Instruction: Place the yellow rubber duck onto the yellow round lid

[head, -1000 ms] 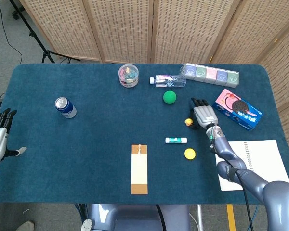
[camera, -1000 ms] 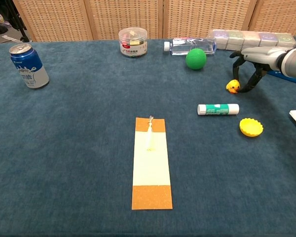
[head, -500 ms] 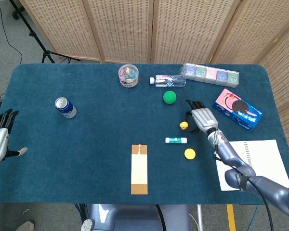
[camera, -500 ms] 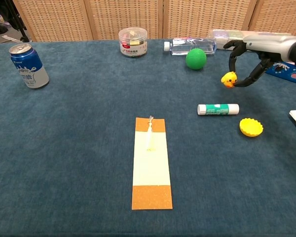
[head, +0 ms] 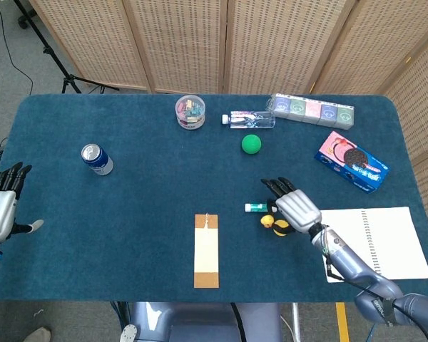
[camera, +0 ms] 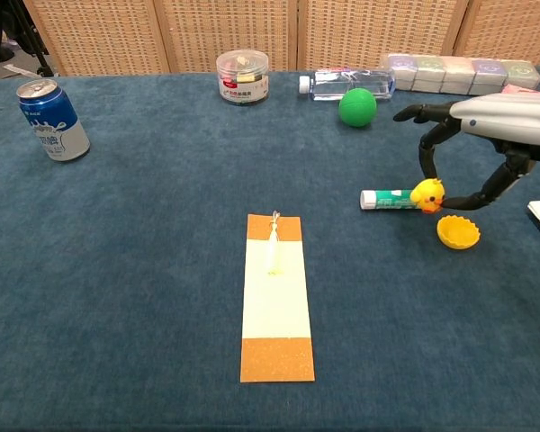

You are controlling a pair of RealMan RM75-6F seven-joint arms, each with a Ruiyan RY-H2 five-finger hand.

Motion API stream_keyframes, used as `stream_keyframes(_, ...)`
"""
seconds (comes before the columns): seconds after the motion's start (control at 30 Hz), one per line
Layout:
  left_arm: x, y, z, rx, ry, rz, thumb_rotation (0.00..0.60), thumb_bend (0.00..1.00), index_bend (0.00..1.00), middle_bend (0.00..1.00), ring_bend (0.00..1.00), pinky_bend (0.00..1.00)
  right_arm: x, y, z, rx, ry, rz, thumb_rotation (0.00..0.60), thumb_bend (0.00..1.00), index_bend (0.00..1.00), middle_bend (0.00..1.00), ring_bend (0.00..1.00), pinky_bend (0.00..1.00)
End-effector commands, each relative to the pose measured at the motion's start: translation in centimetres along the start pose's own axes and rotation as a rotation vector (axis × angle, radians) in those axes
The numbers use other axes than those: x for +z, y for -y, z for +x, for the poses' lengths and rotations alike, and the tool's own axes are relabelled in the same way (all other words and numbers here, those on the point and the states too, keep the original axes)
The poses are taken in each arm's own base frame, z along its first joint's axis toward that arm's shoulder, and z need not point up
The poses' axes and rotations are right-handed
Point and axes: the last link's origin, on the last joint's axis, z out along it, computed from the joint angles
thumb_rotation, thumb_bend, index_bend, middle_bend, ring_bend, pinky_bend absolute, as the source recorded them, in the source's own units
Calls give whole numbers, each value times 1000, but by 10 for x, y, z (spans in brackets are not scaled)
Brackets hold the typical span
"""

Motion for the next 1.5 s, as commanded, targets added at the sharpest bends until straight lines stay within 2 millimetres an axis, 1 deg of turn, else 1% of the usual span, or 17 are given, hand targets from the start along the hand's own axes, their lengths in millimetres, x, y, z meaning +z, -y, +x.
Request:
stream_keyframes(0.03, 0, 1, 0, -2, 0, 3, 600, 0, 0, 0, 0, 0, -2, 0, -5, -32, 0, 2, 600, 363, 516, 0, 0, 0)
stream_keyframes(0.1, 0, 2, 2, -6, -1, 7, 600, 0, 0, 0, 0, 0, -4, -3, -7, -73, -5, -5, 600, 363, 516, 0, 0, 0)
stream_keyframes(0.37, -2, 3, 3, -13, 4, -1, 600, 0, 0, 0, 0, 0, -7, -10, -12, -132, -7, -37, 600, 376, 516, 0, 0, 0)
stream_keyframes(0.67, -2, 4, 3, -17, 3, -1, 600, 0, 0, 0, 0, 0, -14, -15, -19, -130, -3, -47, 600, 387, 516, 0, 0, 0)
stream_keyframes(1.1, -2, 2, 2, -11, 6, -1, 600, 0, 0, 0, 0, 0, -12, -21, -26, -158, 17, -64, 600, 386, 516, 0, 0, 0)
stream_keyframes(1.27, -2, 2, 1, -10, 7, 0, 600, 0, 0, 0, 0, 0, -14, -25, -27, -162, 27, -76, 600, 387, 516, 0, 0, 0)
stream_keyframes(1.5, -1, 2, 1, -9, 8, 0, 600, 0, 0, 0, 0, 0, -16, -26, -29, -167, 34, -75, 600, 395, 516, 0, 0, 0)
